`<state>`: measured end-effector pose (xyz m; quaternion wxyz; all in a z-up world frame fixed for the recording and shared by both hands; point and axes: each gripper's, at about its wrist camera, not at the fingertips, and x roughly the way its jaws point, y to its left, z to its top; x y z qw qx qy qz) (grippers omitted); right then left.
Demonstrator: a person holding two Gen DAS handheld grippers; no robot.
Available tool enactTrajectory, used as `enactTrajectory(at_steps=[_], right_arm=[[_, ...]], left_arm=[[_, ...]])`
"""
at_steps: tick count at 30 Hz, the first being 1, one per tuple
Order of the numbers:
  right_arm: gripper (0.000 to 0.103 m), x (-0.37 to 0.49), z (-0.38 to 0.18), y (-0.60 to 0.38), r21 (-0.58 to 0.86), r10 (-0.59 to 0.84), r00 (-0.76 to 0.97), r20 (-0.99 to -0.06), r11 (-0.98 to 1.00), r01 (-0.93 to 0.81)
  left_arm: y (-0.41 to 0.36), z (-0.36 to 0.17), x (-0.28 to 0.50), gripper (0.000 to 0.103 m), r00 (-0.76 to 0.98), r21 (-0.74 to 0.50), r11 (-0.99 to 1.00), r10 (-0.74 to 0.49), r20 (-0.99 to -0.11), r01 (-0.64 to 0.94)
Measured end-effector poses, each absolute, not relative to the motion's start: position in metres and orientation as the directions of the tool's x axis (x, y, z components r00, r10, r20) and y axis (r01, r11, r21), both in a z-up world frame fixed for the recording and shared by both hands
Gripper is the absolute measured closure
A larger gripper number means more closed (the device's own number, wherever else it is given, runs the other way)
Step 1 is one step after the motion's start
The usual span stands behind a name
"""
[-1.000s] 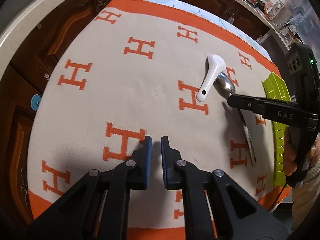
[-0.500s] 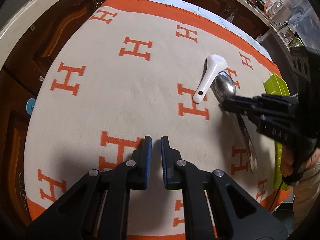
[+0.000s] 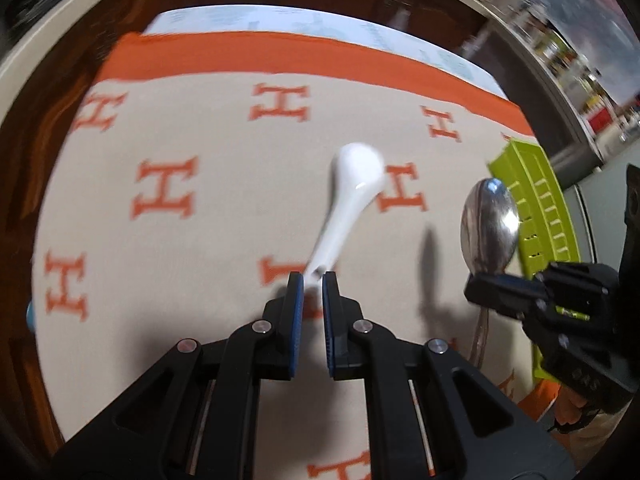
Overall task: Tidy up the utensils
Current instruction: 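Grasp the white ceramic spoon with the left tool while the right tool lifts its spoon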
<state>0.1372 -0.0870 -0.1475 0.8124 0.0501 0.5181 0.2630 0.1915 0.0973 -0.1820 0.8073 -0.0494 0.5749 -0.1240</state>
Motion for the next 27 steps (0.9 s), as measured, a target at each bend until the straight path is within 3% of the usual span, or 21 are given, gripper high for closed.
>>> enactTrajectory(at_steps=[6, 11, 17, 19, 27], right_arm=[[0.101, 0.129, -0.146, -0.108, 0.388, 0.494, 0.346, -0.798, 0.86, -0.332], [0.101, 0.127, -0.15, -0.118, 0.403, 0.495, 0.354, -0.793, 0.863, -0.305], [0.101, 0.125, -0.151, -0.123, 0.425, 0.51, 0.351, -0.786, 0.857, -0.293], [0.101, 0.125, -0.151, -0.124, 0.432, 0.516, 0.35, -0.782, 0.853, -0.293], [0.101, 0.122, -0.152, -0.13, 0.447, 0.519, 0.363, -0.774, 0.854, -0.268]], left_arm=[[0.079, -0.184, 0.22, 0.096, 0.266, -0.262, 0.933, -0.326, -0.907, 0.248], [0.08, -0.186, 0.241, 0.095, 0.246, -0.278, 0.931, -0.334, -0.91, 0.237], [0.07, -0.198, 0.243, 0.073, 0.219, -0.242, 0.935, -0.301, -0.928, 0.261], [0.064, -0.196, 0.242, 0.071, 0.232, -0.221, 0.933, -0.291, -0.928, 0.285], [0.058, -0.198, 0.247, 0.074, 0.244, -0.288, 0.907, -0.367, -0.897, 0.308]])
